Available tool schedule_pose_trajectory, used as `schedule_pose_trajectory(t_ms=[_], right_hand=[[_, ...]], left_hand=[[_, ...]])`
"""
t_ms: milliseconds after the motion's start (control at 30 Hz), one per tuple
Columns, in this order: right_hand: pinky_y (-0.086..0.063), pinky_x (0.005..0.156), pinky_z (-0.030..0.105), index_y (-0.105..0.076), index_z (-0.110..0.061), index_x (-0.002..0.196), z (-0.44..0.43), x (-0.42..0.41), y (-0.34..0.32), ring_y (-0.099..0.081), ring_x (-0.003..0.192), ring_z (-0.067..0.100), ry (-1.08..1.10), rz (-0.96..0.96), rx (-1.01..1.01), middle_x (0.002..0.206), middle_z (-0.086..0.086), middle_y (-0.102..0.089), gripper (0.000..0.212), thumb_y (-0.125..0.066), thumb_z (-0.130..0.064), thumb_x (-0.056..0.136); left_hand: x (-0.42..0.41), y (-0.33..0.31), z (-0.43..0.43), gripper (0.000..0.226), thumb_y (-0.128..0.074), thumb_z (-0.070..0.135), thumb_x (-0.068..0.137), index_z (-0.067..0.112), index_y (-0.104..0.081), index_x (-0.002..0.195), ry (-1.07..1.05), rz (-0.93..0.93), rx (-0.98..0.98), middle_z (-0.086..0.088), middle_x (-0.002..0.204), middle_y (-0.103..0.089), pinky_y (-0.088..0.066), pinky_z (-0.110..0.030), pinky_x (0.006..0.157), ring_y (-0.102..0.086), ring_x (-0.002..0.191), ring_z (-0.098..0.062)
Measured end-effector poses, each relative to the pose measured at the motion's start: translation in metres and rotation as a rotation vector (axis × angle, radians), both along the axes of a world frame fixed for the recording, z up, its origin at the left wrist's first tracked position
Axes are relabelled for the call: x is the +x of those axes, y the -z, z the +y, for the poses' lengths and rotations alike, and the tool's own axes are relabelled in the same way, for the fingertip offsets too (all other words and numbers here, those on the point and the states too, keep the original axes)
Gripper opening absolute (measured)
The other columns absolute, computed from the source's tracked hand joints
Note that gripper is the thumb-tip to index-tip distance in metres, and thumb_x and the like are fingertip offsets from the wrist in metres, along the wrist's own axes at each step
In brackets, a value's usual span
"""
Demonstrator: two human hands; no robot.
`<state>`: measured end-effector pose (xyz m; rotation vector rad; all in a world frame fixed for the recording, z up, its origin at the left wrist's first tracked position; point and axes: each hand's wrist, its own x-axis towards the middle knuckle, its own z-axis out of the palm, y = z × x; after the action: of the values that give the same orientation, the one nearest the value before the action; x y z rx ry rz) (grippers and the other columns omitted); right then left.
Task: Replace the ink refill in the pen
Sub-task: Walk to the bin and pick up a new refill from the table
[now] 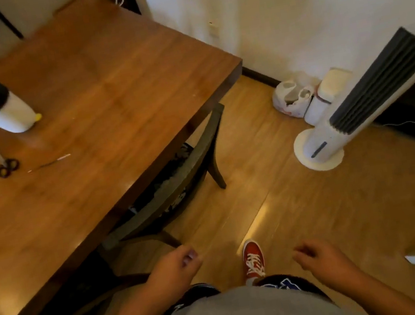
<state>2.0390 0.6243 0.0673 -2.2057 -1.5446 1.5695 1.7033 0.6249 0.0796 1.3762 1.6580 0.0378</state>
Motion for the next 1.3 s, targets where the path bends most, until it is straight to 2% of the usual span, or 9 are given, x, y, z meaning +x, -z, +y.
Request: schedule_pose_trajectory(t_ms=[100,333,467,533,667,800,1000,1133,1300], right_hand=[[-0.051,0.075,0.018,-0.065,-0.034,0.101,0.072,-0.031,-0.039,-0.062,0.090,-0.001,-0.215,0.110,0.105,0.095,-0.017,-0.065,0.012,-0.060,-0.036,0.091],[-0.047,0.067,0.015,-0.062,-0.037,0.104,0.183,-0.140,-0.099,-0.060,0.084,0.000,-0.594,0.250,0.300,0.091,-0.016,-0.063,0.018,-0.059,-0.044,0.088],[-0.044,0.063,0.014,-0.062,-0.033,0.106,0.214,-0.213,-0.108,-0.060,0.081,-0.001,-0.736,0.266,0.320,0.090,-0.018,-0.062,0.018,-0.059,-0.042,0.090],[-0.043,0.063,0.015,-0.061,-0.031,0.108,0.225,-0.249,-0.109,-0.059,0.082,0.002,-0.795,0.278,0.267,0.092,-0.017,-0.061,0.019,-0.057,-0.042,0.092],[-0.049,0.069,0.023,-0.059,-0.028,0.115,0.249,-0.319,-0.105,-0.059,0.088,0.006,-0.865,0.260,0.186,0.099,-0.015,-0.059,0.024,-0.056,-0.040,0.094],[-0.056,0.083,0.037,-0.056,-0.024,0.120,0.281,-0.394,-0.091,-0.063,0.095,0.017,-0.924,0.191,0.023,0.111,-0.007,-0.060,0.028,-0.055,-0.037,0.096],[-0.058,0.076,0.038,-0.060,-0.024,0.112,0.305,-0.494,-0.048,-0.063,0.084,0.013,-0.949,0.041,0.252,0.103,-0.006,-0.065,0.024,-0.058,-0.038,0.092],[-0.057,0.073,0.037,-0.060,-0.025,0.109,0.317,-0.552,-0.023,-0.062,0.087,0.015,-0.975,-0.012,0.356,0.104,-0.004,-0.065,0.023,-0.061,-0.036,0.090],[-0.051,0.068,0.030,-0.058,-0.023,0.111,0.323,-0.603,0.001,-0.058,0.099,0.018,-1.016,-0.087,0.598,0.109,-0.002,-0.061,0.025,-0.063,-0.032,0.088]], left_hand=[[0.007,-0.035,0.022,0.012,-0.051,0.052,0.090,0.042,-0.057,0.092,-0.066,-0.004,0.134,0.016,0.087,-0.063,-0.045,-0.016,0.064,-0.061,0.080,0.002],[-0.018,-0.091,0.057,0.016,-0.049,0.056,0.084,0.046,-0.057,0.093,-0.490,-0.030,0.358,0.026,0.088,-0.063,-0.057,-0.024,0.058,-0.062,0.077,0.005],[-0.071,-0.090,0.081,0.007,-0.054,0.048,0.089,0.042,-0.058,0.088,-0.649,0.095,0.343,0.014,0.079,-0.064,-0.056,-0.023,0.059,-0.062,0.071,-0.001],[-0.105,-0.080,0.090,0.007,-0.055,0.047,0.089,0.041,-0.057,0.092,-0.640,0.173,0.304,0.014,0.085,-0.063,-0.055,-0.024,0.061,-0.062,0.076,-0.002],[-0.176,-0.045,0.106,0.032,-0.054,0.048,0.090,0.030,-0.053,0.116,-0.588,0.273,0.222,0.005,0.110,-0.062,-0.056,-0.032,0.079,-0.061,0.094,-0.012],[-0.232,-0.002,0.120,0.061,-0.052,0.056,0.087,0.023,-0.037,0.136,-0.520,0.447,0.119,-0.006,0.141,-0.046,-0.047,-0.043,0.099,-0.043,0.129,-0.028],[-0.282,0.037,0.128,0.094,-0.046,0.073,0.078,0.027,-0.006,0.150,-0.472,0.561,0.028,-0.008,0.162,-0.005,-0.021,-0.058,0.117,-0.005,0.149,-0.032],[-0.302,0.053,0.132,0.107,-0.028,0.088,0.069,0.030,0.010,0.150,-0.432,0.583,-0.006,-0.005,0.163,0.012,-0.009,-0.064,0.115,0.010,0.149,-0.031],[-0.309,0.066,0.139,0.111,-0.011,0.094,0.062,0.030,0.028,0.144,-0.391,0.632,-0.004,-0.008,0.160,0.023,-0.005,-0.068,0.113,0.018,0.147,-0.034]])
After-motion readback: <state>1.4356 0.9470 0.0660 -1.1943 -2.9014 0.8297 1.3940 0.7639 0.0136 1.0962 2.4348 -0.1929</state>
